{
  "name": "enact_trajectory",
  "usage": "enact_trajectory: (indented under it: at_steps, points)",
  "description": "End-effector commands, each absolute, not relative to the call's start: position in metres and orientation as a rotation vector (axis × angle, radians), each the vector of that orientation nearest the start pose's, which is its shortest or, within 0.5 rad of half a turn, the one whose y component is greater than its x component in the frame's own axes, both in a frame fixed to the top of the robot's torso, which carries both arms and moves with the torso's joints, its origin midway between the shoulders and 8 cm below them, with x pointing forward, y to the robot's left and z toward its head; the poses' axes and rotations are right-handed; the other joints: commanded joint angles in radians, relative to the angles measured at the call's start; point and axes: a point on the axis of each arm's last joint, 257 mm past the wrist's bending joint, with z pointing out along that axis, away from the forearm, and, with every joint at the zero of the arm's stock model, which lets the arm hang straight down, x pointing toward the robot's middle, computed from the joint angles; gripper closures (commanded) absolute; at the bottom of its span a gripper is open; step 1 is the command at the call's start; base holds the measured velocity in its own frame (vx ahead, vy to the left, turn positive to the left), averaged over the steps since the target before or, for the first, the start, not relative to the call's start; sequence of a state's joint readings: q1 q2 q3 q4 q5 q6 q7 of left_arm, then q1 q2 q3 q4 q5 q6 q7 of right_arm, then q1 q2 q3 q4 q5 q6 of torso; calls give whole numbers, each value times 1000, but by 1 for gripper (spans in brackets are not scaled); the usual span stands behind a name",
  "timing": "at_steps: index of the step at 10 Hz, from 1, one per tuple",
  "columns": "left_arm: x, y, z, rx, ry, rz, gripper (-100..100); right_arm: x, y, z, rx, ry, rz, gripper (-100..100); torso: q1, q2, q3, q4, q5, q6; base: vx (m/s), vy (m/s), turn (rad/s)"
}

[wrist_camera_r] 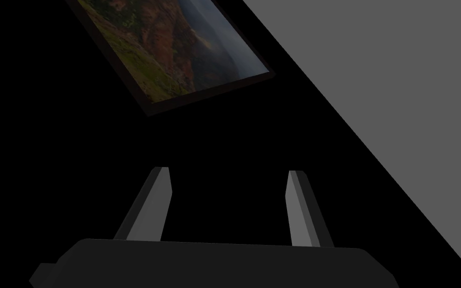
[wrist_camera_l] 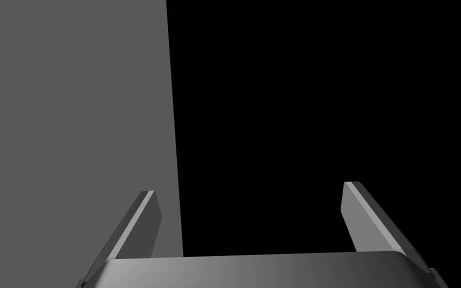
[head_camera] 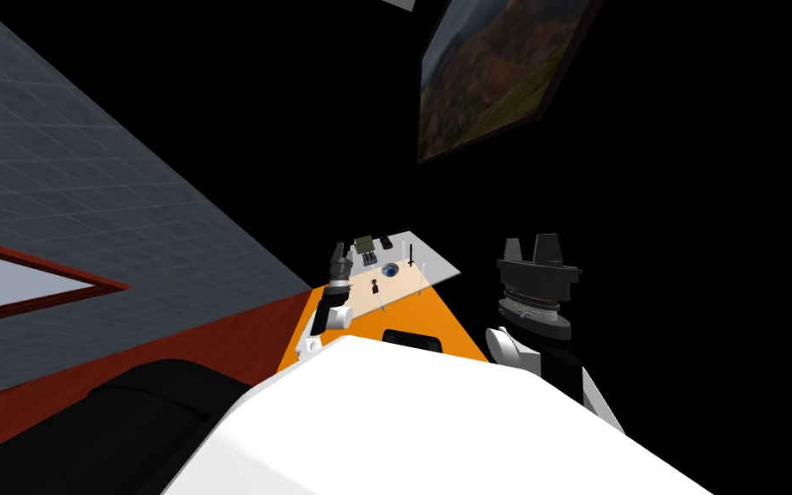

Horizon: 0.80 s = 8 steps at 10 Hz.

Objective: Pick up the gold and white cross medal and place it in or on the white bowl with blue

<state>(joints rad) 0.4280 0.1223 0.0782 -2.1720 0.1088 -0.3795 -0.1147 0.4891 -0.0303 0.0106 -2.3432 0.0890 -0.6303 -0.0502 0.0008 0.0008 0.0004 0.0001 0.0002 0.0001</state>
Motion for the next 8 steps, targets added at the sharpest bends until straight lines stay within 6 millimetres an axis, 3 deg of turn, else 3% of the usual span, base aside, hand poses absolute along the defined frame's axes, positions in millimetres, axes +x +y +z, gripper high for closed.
enact_trajectory:
  at_steps: [1,3,4,7,8]
  points:
    - [395,319,-36,-735,840,-1142,-100,309,-250,75,432,542,1356,0,0,0,0,0,0,0,-15,3,-46]
    - [410,326,-63,-774,927,-1111,-100,309,-250,75,432,542,1356,0,0,0,0,0,0,0,-13,2,-58]
    - [410,326,-63,-774,927,-1111,-100,309,-250,75,432,542,1356,0,0,0,0,0,0,0,-11,1,-27]
    - [432,338,-111,-838,1075,-1051,-100,309,-250,75,432,542,1356,0,0,0,0,0,0,0,-14,1,-77]
    - [433,339,-114,-847,1084,-1047,-100,309,-250,75,432,542,1356,0,0,0,0,0,0,0,-14,4,-40]
